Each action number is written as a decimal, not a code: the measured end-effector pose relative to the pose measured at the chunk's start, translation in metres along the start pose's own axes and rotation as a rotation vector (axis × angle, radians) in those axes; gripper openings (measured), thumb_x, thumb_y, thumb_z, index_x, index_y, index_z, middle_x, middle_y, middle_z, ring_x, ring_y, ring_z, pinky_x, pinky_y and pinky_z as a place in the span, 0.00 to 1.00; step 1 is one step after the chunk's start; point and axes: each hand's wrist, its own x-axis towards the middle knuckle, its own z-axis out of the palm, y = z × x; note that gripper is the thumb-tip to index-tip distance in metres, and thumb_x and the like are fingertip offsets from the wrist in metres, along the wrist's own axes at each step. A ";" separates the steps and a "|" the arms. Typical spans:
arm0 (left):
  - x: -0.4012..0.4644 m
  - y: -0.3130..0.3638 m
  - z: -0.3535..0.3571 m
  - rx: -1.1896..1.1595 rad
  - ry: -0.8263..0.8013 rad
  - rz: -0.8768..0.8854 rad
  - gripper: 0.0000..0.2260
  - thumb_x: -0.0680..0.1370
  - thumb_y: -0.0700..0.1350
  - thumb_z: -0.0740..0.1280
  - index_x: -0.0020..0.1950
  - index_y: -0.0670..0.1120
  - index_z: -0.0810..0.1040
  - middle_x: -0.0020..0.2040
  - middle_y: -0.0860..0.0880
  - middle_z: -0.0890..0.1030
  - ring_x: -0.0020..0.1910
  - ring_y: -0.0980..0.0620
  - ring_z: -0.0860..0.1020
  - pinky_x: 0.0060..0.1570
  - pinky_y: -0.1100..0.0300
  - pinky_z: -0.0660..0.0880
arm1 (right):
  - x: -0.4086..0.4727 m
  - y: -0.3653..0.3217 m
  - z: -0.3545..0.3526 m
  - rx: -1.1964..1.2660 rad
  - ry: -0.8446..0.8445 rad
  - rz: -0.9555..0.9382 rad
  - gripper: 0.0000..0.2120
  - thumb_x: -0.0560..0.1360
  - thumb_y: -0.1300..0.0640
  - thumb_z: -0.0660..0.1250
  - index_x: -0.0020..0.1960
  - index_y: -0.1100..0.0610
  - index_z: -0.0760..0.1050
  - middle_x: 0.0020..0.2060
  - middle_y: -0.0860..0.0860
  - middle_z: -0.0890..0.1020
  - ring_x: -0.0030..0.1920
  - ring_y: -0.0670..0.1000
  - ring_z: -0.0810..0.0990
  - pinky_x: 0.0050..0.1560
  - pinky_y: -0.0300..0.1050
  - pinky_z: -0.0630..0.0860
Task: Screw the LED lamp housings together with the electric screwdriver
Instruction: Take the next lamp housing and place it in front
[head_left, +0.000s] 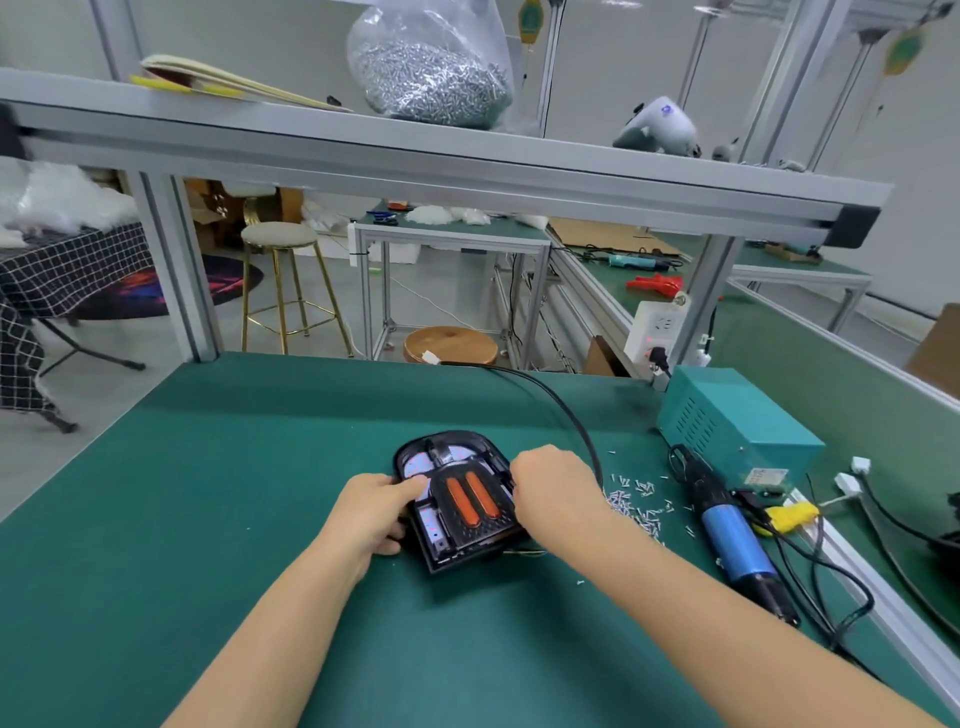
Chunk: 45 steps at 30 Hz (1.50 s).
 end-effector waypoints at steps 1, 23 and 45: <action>0.000 0.000 0.001 0.021 0.004 0.006 0.09 0.77 0.47 0.67 0.48 0.40 0.79 0.37 0.46 0.75 0.32 0.49 0.71 0.31 0.61 0.70 | 0.001 0.001 0.001 -0.019 -0.010 0.006 0.07 0.77 0.61 0.62 0.53 0.61 0.76 0.53 0.59 0.80 0.54 0.60 0.79 0.43 0.45 0.67; -0.004 -0.016 -0.018 -0.195 -0.045 0.065 0.11 0.71 0.49 0.73 0.47 0.41 0.83 0.42 0.43 0.85 0.37 0.46 0.84 0.40 0.58 0.78 | -0.034 0.015 0.035 0.883 -0.038 -0.096 0.09 0.78 0.56 0.64 0.52 0.53 0.83 0.44 0.50 0.85 0.44 0.51 0.81 0.52 0.48 0.77; -0.013 -0.012 -0.003 0.659 0.388 0.264 0.15 0.77 0.51 0.57 0.34 0.49 0.76 0.41 0.42 0.80 0.43 0.42 0.70 0.45 0.52 0.67 | -0.101 0.176 0.044 0.357 -0.041 0.627 0.16 0.71 0.46 0.71 0.47 0.54 0.69 0.36 0.49 0.78 0.32 0.48 0.77 0.29 0.42 0.67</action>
